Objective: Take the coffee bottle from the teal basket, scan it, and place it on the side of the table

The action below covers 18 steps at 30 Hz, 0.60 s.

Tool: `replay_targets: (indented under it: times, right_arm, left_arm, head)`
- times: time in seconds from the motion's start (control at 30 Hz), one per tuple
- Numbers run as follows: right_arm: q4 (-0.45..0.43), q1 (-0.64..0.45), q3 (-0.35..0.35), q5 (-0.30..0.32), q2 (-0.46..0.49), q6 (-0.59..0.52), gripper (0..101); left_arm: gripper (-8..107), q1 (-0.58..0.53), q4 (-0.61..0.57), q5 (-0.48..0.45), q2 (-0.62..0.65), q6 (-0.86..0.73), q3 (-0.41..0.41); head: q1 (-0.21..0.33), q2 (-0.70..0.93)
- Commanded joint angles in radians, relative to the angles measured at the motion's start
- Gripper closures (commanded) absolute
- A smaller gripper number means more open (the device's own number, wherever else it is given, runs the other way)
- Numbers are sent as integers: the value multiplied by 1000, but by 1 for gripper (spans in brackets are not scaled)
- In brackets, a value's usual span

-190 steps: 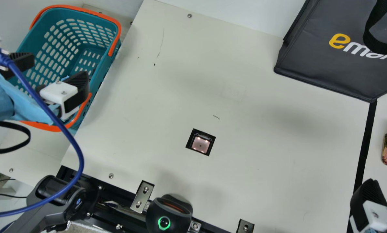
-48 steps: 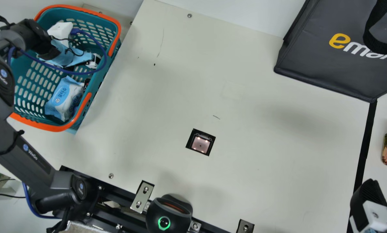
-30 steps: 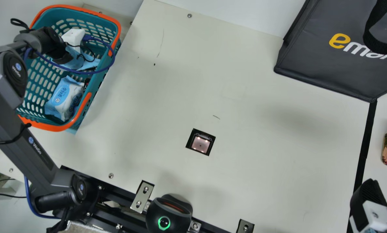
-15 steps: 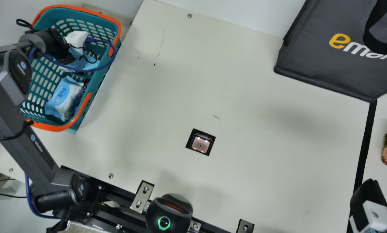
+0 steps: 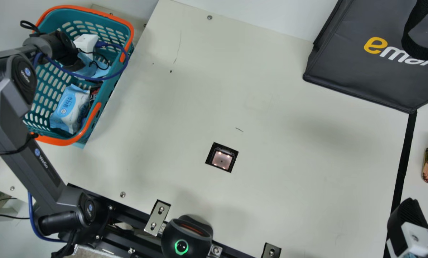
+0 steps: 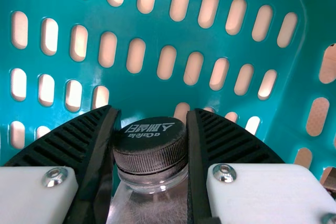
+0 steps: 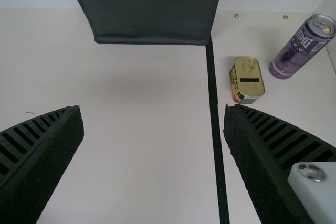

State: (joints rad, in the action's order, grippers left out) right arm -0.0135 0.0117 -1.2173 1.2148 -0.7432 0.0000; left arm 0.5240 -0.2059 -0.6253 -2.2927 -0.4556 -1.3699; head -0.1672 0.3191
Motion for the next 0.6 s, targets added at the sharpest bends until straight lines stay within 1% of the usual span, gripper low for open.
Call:
replay_targets:
  times: [0.0, 0.27, 0.57]
  right_arm:
    - [0, 0, 0, 0, 0, 0, 6]
    - [0, 0, 0, 0, 0, 0, 6]
    - [0, 0, 0, 0, 0, 0, 6]
  left_arm:
    - [107, -2, -1, -3, 1, 3, 0]
    - [107, -1, -2, -5, 17, 27, 1]
    - [107, 13, -11, -8, 72, 26, 27]
  head:
    - [29, 2]
    - [29, 2]
    - [29, 2]
